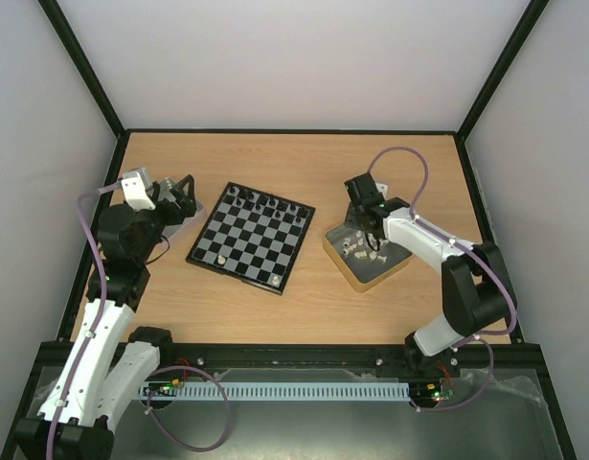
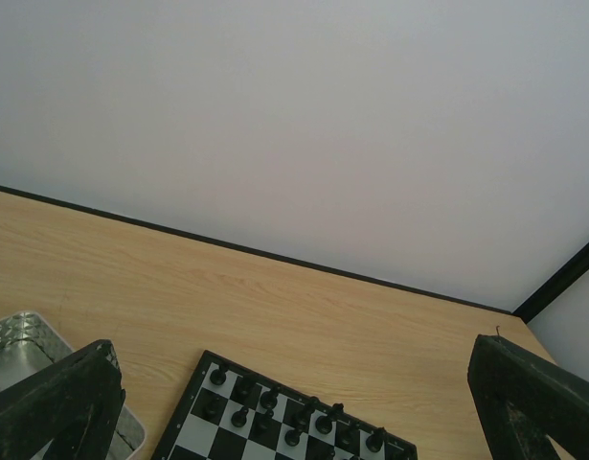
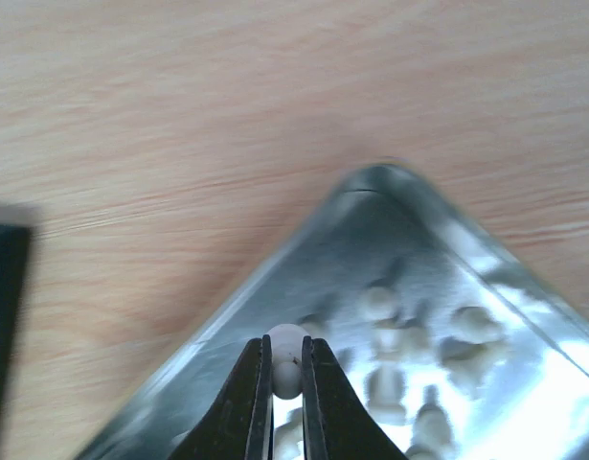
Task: Set up the chess pieces on the board
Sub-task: Pick up the chess piece from the storage box, then place the chess piece on the chessboard.
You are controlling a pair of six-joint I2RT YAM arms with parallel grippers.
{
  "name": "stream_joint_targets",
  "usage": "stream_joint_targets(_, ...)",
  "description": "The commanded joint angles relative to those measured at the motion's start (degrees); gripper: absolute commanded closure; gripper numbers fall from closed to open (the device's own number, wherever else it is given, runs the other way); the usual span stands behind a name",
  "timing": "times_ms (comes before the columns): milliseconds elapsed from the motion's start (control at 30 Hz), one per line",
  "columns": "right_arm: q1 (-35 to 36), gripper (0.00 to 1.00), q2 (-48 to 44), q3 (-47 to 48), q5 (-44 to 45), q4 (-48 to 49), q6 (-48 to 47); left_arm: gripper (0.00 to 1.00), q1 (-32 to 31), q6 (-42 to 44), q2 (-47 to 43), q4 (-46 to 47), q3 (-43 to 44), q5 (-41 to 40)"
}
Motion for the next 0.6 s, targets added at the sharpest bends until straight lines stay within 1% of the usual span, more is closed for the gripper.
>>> stream_joint_targets(0,6.6,0.95,-3.6,3.3,-0.5,-3.0,2.2,0.01,0.5,-0.2,-0.1,1.1,-0.4,-0.1)
stream_joint_targets(133,15.7,0.95,-2.0,4.9,-2.8,-2.3,4.9,0.01,0.5,-0.3,-0.2,1.1,-0.5,0.0)
stream_joint_targets(300,26.2,0.94,3.2,7.3,-4.6,-1.7,6.6,0.01,0.6,-0.3,-0.4,1.1,-0.5,0.1)
stream_joint_targets(400,30.1,0.94,6.5,8.1,-5.4,-1.1,7.2,0.01,0.6,-0.3,-0.6,1.0,-0.6,0.1)
stream_joint_targets(567,33.5,0.94,10.1,9.2,-6.9,-0.5,7.5,0.01,0.6,-0.4,-0.8,0.9,-0.6,0.0)
